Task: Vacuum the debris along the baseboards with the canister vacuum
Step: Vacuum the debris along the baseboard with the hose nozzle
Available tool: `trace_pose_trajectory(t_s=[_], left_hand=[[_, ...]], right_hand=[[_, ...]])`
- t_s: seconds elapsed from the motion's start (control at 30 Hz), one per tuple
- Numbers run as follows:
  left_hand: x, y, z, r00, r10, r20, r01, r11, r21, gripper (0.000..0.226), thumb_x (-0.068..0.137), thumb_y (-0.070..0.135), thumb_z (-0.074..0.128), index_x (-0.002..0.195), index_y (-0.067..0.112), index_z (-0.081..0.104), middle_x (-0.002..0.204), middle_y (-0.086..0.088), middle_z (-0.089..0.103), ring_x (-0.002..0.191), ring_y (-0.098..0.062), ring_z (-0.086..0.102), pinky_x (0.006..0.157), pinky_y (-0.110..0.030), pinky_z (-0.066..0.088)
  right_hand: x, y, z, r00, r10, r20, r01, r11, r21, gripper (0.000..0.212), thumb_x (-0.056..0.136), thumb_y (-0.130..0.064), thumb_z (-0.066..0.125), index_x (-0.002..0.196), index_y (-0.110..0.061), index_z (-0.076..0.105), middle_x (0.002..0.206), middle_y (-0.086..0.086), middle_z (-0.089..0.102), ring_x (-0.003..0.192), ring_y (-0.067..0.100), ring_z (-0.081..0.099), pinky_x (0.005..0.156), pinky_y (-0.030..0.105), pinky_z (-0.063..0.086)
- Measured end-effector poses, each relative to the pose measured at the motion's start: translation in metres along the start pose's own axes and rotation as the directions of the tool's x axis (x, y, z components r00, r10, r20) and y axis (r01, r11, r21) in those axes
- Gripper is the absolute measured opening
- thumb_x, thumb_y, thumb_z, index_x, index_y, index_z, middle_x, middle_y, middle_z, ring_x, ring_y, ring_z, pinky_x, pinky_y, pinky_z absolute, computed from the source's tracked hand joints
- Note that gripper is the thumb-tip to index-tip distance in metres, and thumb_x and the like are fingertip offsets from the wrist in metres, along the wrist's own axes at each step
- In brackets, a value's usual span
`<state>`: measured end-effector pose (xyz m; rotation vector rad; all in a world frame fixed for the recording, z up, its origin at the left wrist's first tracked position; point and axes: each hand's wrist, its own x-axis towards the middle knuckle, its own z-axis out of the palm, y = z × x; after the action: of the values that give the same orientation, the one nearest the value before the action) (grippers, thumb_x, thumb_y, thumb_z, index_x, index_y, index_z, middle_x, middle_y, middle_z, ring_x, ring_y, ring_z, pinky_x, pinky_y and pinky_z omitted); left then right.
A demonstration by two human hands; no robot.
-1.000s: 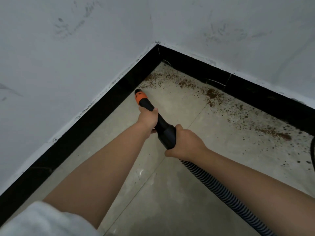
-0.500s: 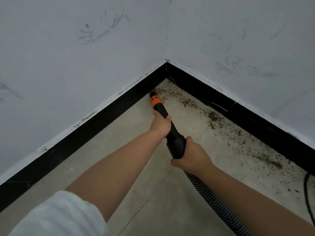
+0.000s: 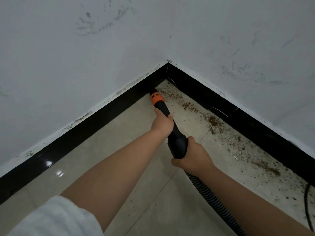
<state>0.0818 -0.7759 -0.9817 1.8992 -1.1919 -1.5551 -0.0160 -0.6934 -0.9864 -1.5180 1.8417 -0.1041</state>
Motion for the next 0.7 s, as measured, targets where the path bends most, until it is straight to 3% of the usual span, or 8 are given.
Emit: trace_pose_trajectory(t_s=[0.07,0.17,0.23,0.4,0.7], left_hand=[[0.002,0.001,-0.001,1.0,-0.002,0.005,0.002,1.0,0.002,0.067,0.102,0.028,0.032,0.149,0.017,-0.014,0.139,-0.014,0.044,0.081,-0.023,0.055,0.068,-0.031,0.047],[0.001,0.0,0.0,1.0,-0.012,-0.001,0.012,1.0,0.014,0.067,0.102,0.029,0.032,0.148,0.018,-0.015,0.141,-0.014,0.043,0.108,-0.031,0.055,0.082,-0.035,0.046],[0.002,-0.001,-0.001,1.0,-0.022,0.0,0.022,1.0,0.017,0.067,0.102,0.029,0.032,0.148,0.018,-0.016,0.14,-0.014,0.044,0.113,-0.031,0.054,0.089,-0.036,0.046],[0.005,0.002,-0.003,1.0,-0.022,0.005,0.022,0.999,0.028,0.067,0.102,0.028,0.032,0.149,0.018,-0.015,0.136,-0.015,0.046,0.076,-0.022,0.053,0.084,-0.037,0.048],[0.019,0.01,0.004,1.0,-0.001,-0.013,0.002,0.999,0.048,0.068,0.101,0.028,0.034,0.15,0.02,-0.012,0.135,-0.014,0.047,0.068,-0.014,0.047,0.084,-0.039,0.05]], right_hand=[[0.002,0.0,0.0,1.0,0.001,-0.001,-0.001,1.0,0.003,0.052,0.07,-0.031,0.075,0.099,-0.016,0.034,0.08,-0.006,0.045,0.075,0.017,0.054,0.06,0.031,0.05],[0.004,0.002,0.0,1.0,0.001,0.003,-0.001,1.0,0.004,0.052,0.069,-0.031,0.075,0.098,-0.016,0.035,0.084,-0.004,0.047,0.077,0.017,0.056,0.063,0.032,0.052],[0.005,0.002,0.001,1.0,-0.004,0.008,0.004,1.0,-0.001,0.052,0.069,-0.031,0.075,0.098,-0.017,0.034,0.085,-0.003,0.048,0.076,0.016,0.055,0.062,0.03,0.051],[0.007,0.002,0.004,1.0,-0.015,0.009,0.015,1.0,0.017,0.052,0.07,-0.032,0.075,0.098,-0.017,0.033,0.082,-0.006,0.045,0.075,0.016,0.054,0.062,0.029,0.051],[0.019,0.006,-0.002,1.0,-0.019,0.001,0.019,0.997,0.081,0.052,0.07,-0.032,0.075,0.097,-0.017,0.033,0.086,-0.003,0.047,0.077,0.016,0.054,0.06,0.029,0.048]])
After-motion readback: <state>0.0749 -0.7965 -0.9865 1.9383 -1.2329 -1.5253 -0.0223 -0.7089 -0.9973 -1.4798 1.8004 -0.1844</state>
